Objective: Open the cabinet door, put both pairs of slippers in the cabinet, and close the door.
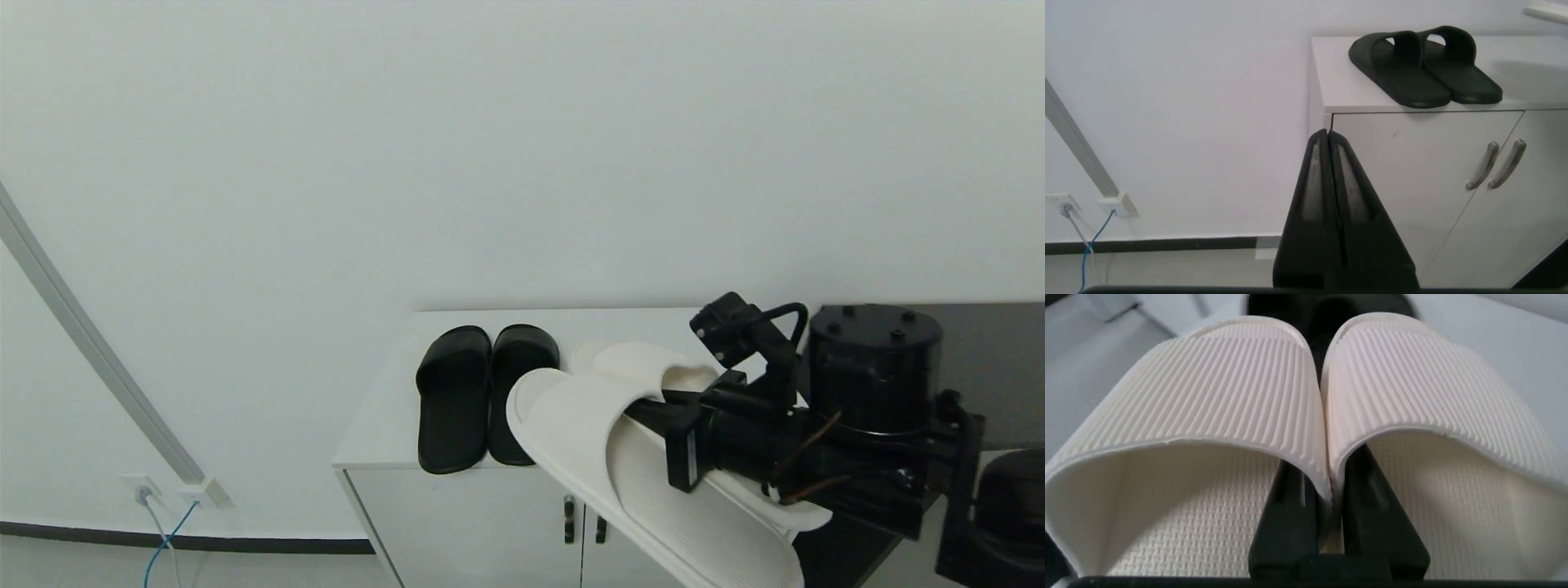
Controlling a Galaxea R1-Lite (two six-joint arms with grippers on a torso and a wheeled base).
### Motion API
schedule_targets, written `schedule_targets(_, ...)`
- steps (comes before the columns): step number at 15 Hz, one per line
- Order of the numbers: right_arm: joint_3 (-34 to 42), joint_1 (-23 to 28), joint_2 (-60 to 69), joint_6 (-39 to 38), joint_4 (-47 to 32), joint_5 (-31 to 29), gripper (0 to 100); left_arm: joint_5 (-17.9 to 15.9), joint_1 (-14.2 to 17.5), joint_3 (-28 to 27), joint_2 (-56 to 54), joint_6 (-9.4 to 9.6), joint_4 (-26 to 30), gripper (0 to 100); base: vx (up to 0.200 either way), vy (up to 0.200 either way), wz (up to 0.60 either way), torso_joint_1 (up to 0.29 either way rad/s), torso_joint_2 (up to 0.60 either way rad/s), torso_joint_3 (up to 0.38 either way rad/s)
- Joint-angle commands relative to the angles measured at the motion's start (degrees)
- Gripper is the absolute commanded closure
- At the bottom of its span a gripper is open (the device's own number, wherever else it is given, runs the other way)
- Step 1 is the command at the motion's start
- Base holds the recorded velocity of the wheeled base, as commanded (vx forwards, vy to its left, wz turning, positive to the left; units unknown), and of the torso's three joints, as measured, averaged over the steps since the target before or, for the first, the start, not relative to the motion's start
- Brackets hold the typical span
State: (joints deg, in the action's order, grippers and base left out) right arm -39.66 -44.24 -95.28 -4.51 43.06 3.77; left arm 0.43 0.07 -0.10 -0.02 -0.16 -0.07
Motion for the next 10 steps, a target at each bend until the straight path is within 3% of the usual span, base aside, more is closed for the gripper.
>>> schedule_targets(1,4.94,-1.55,7.22,1.87,0.27,3.09,100,0.01,0.01,0.01,0.02,-0.02,-0.01,100,0.0,0.0,0.0,0.0,0.0,0.0)
schedule_targets(5,8.81,-0.58,7.04,13.3,1.06,7.04,100,0.01,0.01,0.01,0.02,-0.02,-0.01,100,0.0,0.0,0.0,0.0,0.0,0.0)
schedule_targets(10,9.42,-0.5,6.51,14.0,1.85,8.45,100,0.01,0.01,0.01,0.02,-0.02,-0.01,100,0.0,0.0,0.0,0.0,0.0,0.0)
